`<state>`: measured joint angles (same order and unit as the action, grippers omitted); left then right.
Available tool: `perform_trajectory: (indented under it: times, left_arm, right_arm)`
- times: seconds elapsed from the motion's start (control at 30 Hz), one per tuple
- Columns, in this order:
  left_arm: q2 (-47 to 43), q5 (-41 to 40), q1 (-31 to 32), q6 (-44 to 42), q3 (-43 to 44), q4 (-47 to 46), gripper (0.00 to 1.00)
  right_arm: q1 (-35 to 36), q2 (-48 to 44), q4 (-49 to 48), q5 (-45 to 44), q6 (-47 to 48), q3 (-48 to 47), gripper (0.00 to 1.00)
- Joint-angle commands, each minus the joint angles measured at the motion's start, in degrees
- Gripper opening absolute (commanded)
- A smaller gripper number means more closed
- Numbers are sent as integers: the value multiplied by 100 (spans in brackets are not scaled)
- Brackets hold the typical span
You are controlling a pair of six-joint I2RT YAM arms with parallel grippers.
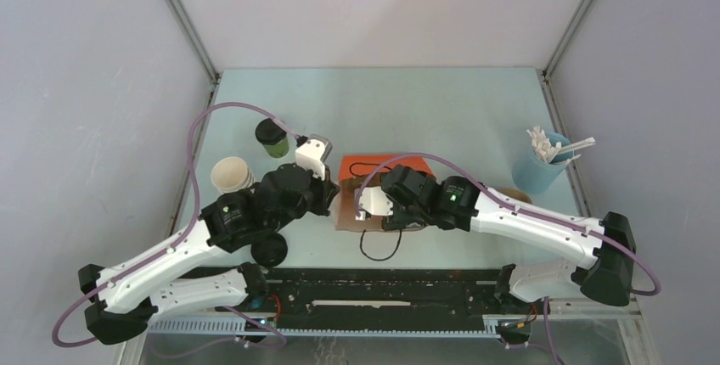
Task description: Pack the takeout coffee
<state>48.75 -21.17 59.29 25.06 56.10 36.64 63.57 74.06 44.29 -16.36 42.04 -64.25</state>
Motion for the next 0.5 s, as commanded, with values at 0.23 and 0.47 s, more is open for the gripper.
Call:
perform_trajectory:
  times: [0.23, 0.47]
  left_arm:
    - [333, 212, 22, 8, 807, 353, 0]
    - [347, 219, 21, 10, 760, 291, 0]
  right_arm:
    - [-159, 277, -236, -760, 797, -264, 52]
    - [-569, 310, -834, -411, 1085, -233, 51]
